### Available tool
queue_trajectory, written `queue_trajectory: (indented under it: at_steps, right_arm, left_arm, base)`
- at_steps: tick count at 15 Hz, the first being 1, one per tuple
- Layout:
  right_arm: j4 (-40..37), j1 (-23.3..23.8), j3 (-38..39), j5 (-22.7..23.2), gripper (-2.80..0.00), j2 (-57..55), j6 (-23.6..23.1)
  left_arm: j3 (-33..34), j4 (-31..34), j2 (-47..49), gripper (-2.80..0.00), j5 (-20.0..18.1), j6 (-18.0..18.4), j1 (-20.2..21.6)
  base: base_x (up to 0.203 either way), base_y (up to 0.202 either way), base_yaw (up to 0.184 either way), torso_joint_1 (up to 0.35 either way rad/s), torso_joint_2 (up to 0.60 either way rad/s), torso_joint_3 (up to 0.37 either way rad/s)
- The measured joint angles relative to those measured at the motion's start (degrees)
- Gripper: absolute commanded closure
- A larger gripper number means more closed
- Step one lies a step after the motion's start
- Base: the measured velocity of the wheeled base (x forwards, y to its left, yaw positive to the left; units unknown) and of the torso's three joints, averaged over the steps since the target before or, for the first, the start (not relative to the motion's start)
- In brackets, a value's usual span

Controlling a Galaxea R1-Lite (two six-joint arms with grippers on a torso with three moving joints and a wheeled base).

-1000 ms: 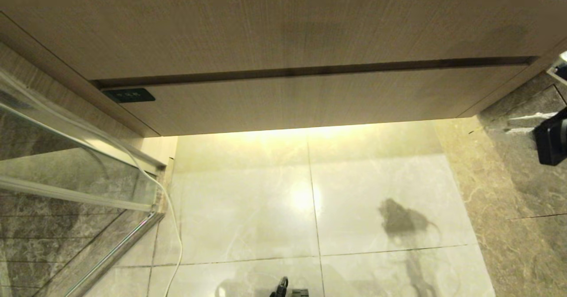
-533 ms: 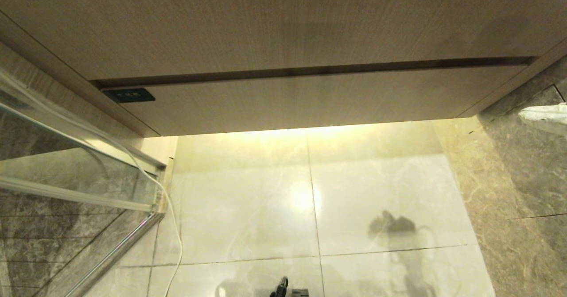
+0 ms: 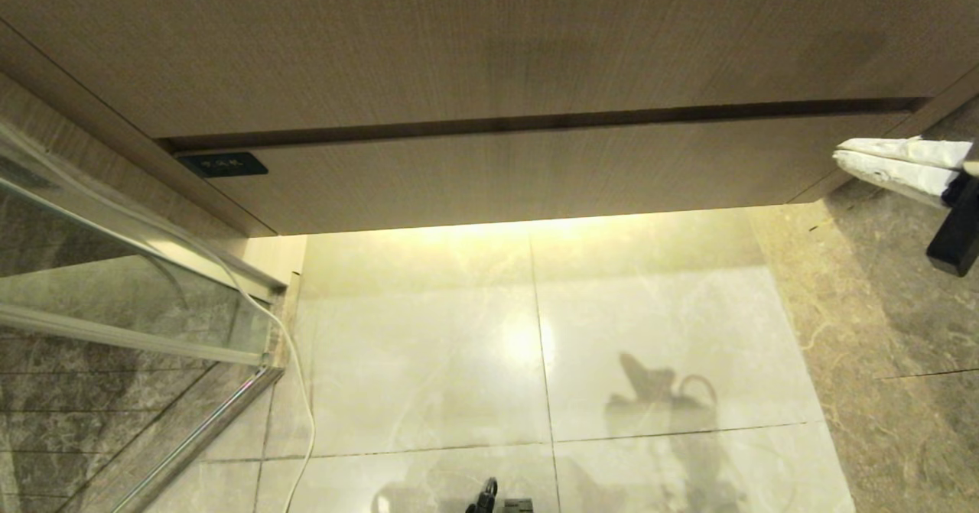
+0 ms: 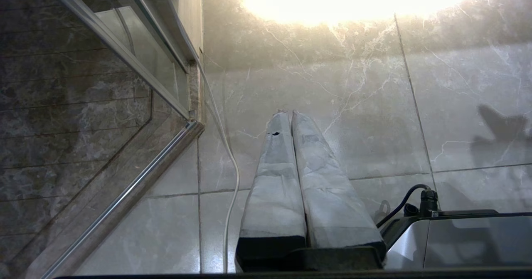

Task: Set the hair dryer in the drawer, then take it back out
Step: Pull open the drawer

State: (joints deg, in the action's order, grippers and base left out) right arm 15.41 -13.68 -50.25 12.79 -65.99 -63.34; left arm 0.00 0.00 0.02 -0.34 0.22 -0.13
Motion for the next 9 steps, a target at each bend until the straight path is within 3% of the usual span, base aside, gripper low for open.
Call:
queue_trajectory:
  at_steps: [5,9]
  right_arm:
    - [0.11,-1.11,-2.03,8.35,-2.80,-7.01,-3.47]
    - [-0.67,-1.37,-8.06,9.31,-2.80,-13.84,-3.65]
  left_arm:
    - [0.00,0.00,-0.02,0.00,0.00,-0.01,0.00]
    - [0.00,0.00,0.00,0.00,0.01,-0.01,-0.02]
  base:
    - [0.000,0.000,0.000,0.000,0.00,0.000]
    - [0.000,0.000,0.000,0.000,0.00,0.000]
